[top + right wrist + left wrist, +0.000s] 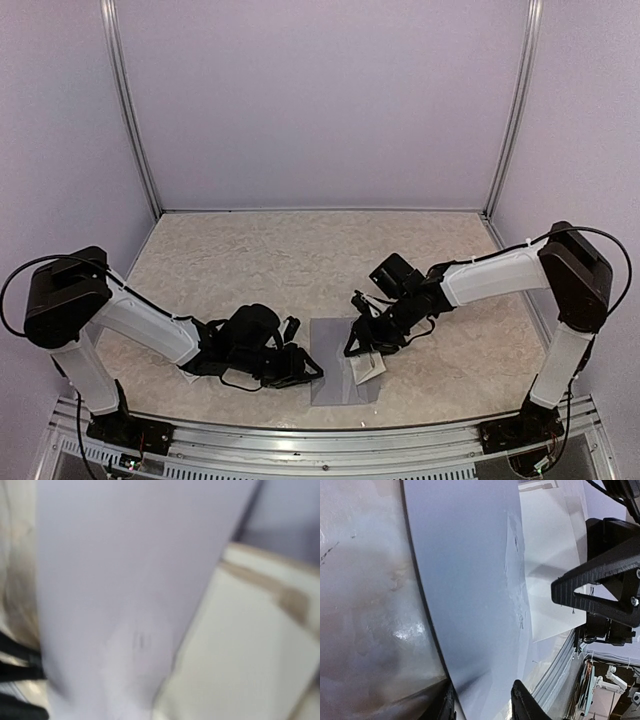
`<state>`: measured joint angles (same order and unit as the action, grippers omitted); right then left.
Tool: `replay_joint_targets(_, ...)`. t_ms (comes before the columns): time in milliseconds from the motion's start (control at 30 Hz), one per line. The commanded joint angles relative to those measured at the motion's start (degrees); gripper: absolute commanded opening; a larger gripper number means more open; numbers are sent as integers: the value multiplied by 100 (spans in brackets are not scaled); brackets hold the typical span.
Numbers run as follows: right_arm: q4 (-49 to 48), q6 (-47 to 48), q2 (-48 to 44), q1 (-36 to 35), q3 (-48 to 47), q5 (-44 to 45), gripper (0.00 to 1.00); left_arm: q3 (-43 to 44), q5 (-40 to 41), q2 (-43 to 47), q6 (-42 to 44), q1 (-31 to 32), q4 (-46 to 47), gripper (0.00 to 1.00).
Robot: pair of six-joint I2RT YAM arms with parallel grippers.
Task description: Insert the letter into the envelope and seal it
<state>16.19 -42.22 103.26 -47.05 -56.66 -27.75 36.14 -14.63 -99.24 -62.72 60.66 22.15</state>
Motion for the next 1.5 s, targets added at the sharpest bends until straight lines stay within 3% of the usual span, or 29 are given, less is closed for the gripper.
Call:
replay_joint_targets(0, 599, 164, -421, -51, -170, 473, 52, -111, 51, 97, 59, -45, -306, 39)
replay_joint_targets(233, 1001, 112, -730, -49, -51, 904, 53, 120, 195, 102, 303, -131, -598, 46)
replay_joint_targets(367, 1158, 78, -781, -43, 12, 1085, 38, 285, 127, -51, 355, -135, -572, 44)
replay_joint_targets(567, 1128, 24, -756, -53, 151, 1140, 2, 490, 85, -325, 507, -134, -652, 40)
replay_joint_targets(600, 1064, -5, -751, -48, 206, 1133, 0, 540, 62, -387, 530, -134, -669, 38)
replay_joint_targets(1033, -679, -888, -755, -125, 941, 846, 0, 537, -83, -658, 490, -65, -820, 16)
replay_joint_targets(1133, -1036, -1078, -752, -162, 1040, 795, 0, 463, -142, -632, 414, -46, -646, 6)
replay_joint_targets(1300, -1482, -1294, -836, -191, 1236, 721, 0, 226, -121, -485, 280, -68, -296, 0)
replay_joint_targets(1467, -1254, -1303, -1032, -176, 1305, 934, 0, -91, 195, -136, 127, -85, -123, 0)
